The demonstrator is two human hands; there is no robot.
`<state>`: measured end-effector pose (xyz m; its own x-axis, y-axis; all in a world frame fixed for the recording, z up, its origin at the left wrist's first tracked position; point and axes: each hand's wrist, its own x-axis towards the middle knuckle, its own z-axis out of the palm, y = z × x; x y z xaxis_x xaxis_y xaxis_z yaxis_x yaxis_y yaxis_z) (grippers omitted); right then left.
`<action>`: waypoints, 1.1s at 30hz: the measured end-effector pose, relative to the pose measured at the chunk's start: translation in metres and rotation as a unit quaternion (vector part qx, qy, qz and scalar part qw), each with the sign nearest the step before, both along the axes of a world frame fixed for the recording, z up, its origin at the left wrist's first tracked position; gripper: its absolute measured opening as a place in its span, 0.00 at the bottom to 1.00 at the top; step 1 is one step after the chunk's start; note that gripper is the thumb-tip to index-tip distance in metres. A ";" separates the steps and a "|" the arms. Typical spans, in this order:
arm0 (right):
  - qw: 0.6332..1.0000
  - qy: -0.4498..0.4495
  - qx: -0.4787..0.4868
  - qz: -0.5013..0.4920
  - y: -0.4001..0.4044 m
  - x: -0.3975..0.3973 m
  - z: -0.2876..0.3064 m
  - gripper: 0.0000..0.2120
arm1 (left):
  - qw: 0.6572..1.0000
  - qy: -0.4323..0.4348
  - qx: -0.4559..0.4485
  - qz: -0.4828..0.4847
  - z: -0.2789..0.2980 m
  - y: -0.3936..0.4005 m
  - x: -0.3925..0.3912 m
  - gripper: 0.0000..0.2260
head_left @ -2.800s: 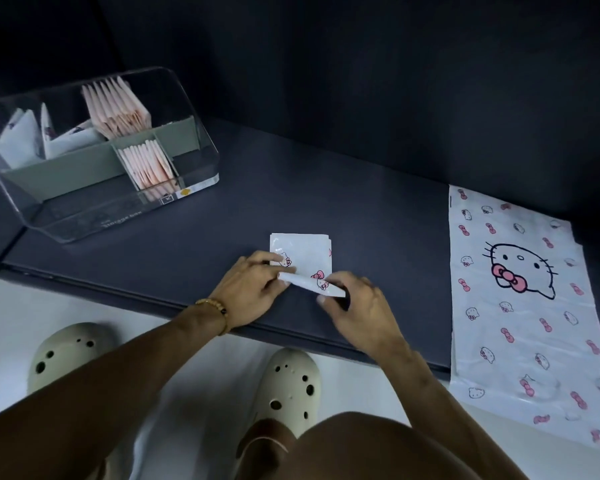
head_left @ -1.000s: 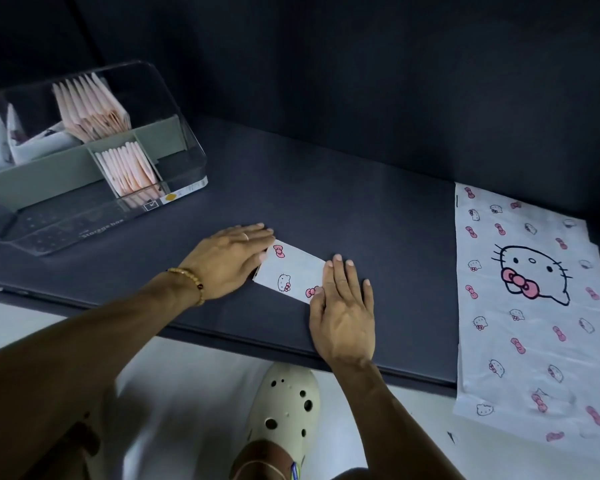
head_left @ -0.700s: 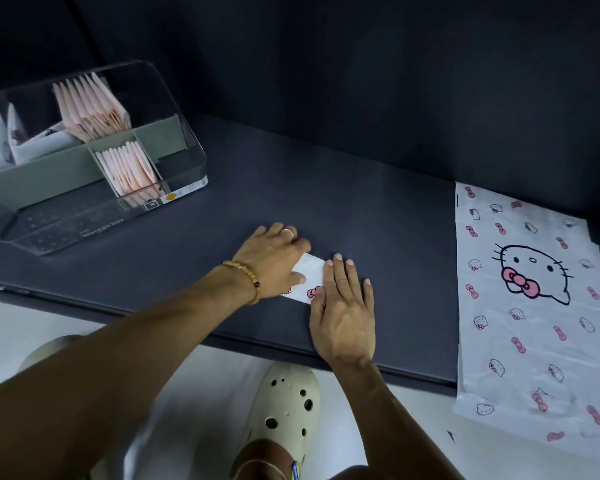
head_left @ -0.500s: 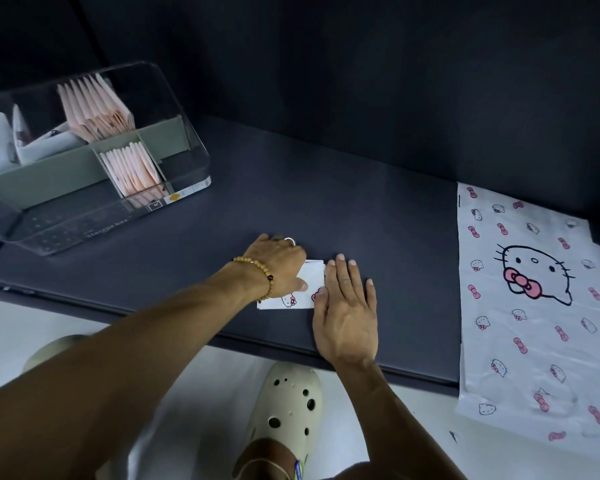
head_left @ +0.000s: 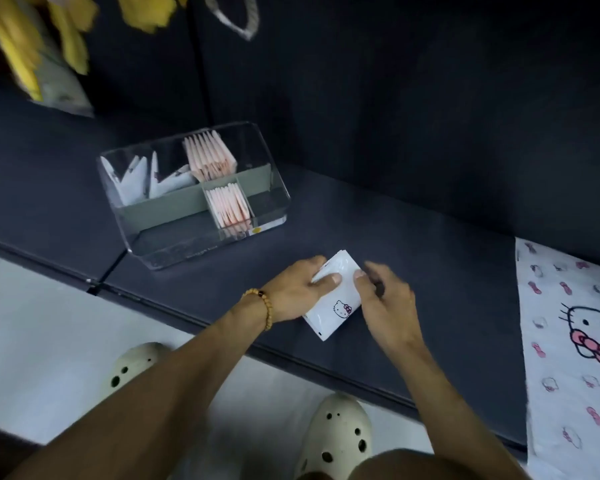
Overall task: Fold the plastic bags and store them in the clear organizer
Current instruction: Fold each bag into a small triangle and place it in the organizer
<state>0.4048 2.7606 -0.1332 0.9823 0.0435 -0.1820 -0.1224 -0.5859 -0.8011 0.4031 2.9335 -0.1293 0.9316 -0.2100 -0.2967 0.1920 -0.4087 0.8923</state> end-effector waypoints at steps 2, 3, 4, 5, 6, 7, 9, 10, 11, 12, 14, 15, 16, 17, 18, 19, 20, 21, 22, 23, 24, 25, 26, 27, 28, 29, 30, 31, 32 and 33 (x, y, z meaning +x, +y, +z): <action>0.998 0.026 0.028 0.045 0.022 0.015 0.024 0.12 | 0.999 -0.025 -0.013 0.030 0.012 0.016 0.001 0.11; 0.997 0.034 0.042 0.062 0.033 0.021 0.035 0.10 | 0.998 -0.040 -0.017 0.051 0.018 0.027 0.001 0.11; 0.995 0.035 0.064 0.073 0.045 0.026 0.044 0.09 | 0.995 -0.056 -0.021 0.077 0.022 0.038 0.000 0.11; 0.993 0.028 0.084 0.081 0.057 0.030 0.051 0.07 | 0.991 -0.071 -0.027 0.108 0.026 0.050 0.000 0.11; 0.992 0.017 0.094 0.087 0.069 0.034 0.057 0.07 | 0.986 -0.085 -0.038 0.140 0.028 0.064 -0.001 0.10; 0.991 0.006 0.098 0.088 0.081 0.037 0.060 0.07 | 0.979 -0.096 -0.050 0.175 0.029 0.077 -0.002 0.08; 0.990 -0.015 0.114 0.076 0.105 0.042 0.064 0.07 | 0.962 -0.118 -0.052 0.241 0.031 0.108 -0.004 0.06; 0.990 -0.022 0.126 0.066 0.117 0.045 0.065 0.07 | 0.954 -0.130 -0.038 0.268 0.030 0.124 -0.005 0.04; 0.989 -0.027 0.136 0.056 0.128 0.048 0.065 0.08 | 0.946 -0.142 -0.009 0.291 0.030 0.142 -0.004 0.02; 0.988 -0.031 0.144 0.048 0.138 0.050 0.065 0.08 | 0.938 -0.155 0.037 0.309 0.029 0.160 -0.003 0.01; 0.986 -0.039 0.159 0.037 0.157 0.055 0.064 0.07 | 0.913 -0.185 0.158 0.327 0.028 0.192 0.003 0.07; 0.985 -0.041 0.166 0.032 0.165 0.057 0.064 0.07 | 0.896 -0.201 0.225 0.326 0.027 0.205 0.008 0.10; 0.983 -0.041 0.174 0.029 0.173 0.059 0.064 0.07 | 0.874 -0.213 0.300 0.318 0.024 0.215 0.013 0.13; 0.982 -0.039 0.182 0.028 0.180 0.061 0.064 0.07 | 0.847 -0.218 0.378 0.302 0.022 0.222 0.019 0.16; 0.981 -0.036 0.187 0.031 0.186 0.063 0.064 0.06 | 0.820 -0.211 0.453 0.280 0.019 0.227 0.024 0.17; 0.981 -0.032 0.190 0.035 0.192 0.065 0.063 0.06 | 0.796 -0.196 0.514 0.254 0.016 0.231 0.029 0.17; 0.981 -0.030 0.189 0.042 0.197 0.067 0.064 0.06 | 0.776 -0.188 0.554 0.235 0.014 0.233 0.033 0.15; 0.981 -0.028 0.187 0.049 0.203 0.069 0.064 0.06 | 0.762 -0.188 0.576 0.227 0.012 0.235 0.035 0.13; 0.980 -0.028 0.188 0.052 0.209 0.071 0.065 0.06 | 0.754 -0.195 0.582 0.232 0.012 0.237 0.035 0.11; 0.980 -0.031 0.191 0.052 0.216 0.074 0.066 0.06 | 0.749 -0.205 0.579 0.248 0.014 0.238 0.035 0.07; 0.979 -0.037 0.193 0.048 0.223 0.077 0.066 0.05 | 0.746 -0.214 0.569 0.270 0.016 0.241 0.034 0.04; 0.980 -0.046 0.187 0.040 0.230 0.079 0.067 0.04 | 0.745 -0.224 0.556 0.294 0.017 0.244 0.032 0.02; 0.983 -0.060 0.171 0.032 0.238 0.082 0.067 0.04 | 0.744 -0.231 0.540 0.319 0.017 0.247 0.029 0.03; 0.985 -0.081 0.150 0.027 0.245 0.084 0.066 0.04 | 0.745 -0.236 0.518 0.347 0.016 0.250 0.024 0.03; 0.985 -0.108 0.127 0.029 0.253 0.085 0.066 0.04 | 0.747 -0.240 0.489 0.380 0.016 0.253 0.020 0.04; 0.984 -0.144 0.099 0.039 0.261 0.087 0.067 0.04 | 0.749 -0.242 0.459 0.412 0.016 0.256 0.016 0.04; 0.979 -0.184 0.058 0.057 0.270 0.088 0.067 0.05 | 0.751 -0.241 0.430 0.439 0.015 0.258 0.012 0.03; 0.972 -0.219 0.008 0.085 0.279 0.091 0.066 0.06 | 0.753 -0.240 0.407 0.457 0.013 0.259 0.009 0.03; 0.963 -0.237 -0.047 0.121 0.289 0.093 0.065 0.07 | 0.759 -0.239 0.389 0.465 0.012 0.258 0.007 0.02; 0.955 -0.230 -0.097 0.159 0.299 0.096 0.061 0.09 | 0.768 -0.240 0.371 0.465 0.011 0.257 0.006 0.02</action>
